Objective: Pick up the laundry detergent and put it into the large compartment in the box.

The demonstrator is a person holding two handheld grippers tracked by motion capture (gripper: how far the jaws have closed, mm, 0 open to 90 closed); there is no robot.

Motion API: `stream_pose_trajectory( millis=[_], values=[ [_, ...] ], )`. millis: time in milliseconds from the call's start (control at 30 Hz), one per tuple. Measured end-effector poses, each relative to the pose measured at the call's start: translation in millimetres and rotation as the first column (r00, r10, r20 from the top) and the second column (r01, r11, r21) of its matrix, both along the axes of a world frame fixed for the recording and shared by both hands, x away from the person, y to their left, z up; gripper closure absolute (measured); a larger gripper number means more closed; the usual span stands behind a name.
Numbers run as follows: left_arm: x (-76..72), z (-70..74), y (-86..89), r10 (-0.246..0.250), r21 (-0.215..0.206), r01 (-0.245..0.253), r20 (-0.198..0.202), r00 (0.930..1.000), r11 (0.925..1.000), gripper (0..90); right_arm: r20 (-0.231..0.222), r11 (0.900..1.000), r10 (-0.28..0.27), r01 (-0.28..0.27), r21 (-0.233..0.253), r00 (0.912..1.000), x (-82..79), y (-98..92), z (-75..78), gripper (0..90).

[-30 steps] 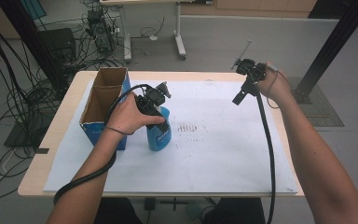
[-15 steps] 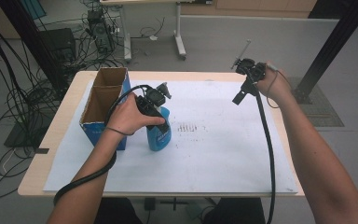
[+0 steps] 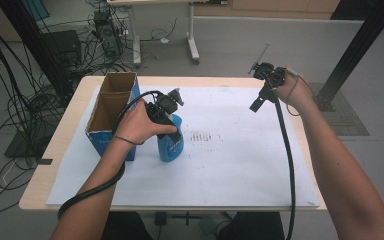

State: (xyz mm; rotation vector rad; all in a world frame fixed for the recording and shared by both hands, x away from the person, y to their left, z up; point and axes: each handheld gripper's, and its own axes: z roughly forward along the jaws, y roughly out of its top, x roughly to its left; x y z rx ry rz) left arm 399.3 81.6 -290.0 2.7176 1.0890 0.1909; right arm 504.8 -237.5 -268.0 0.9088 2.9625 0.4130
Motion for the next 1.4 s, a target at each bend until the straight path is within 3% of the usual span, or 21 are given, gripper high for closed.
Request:
stream_pose_trajectory(
  millis=[1400],
  values=[
    [2.0, -1.4, 3.1, 0.008, 0.001, -0.008, -0.003, 1.0, 1.0, 7.6, -0.006, 1.0, -0.005, 0.005, 0.005, 1.0, 0.6, 2.0, -2.2, 7.1]
  ],
)
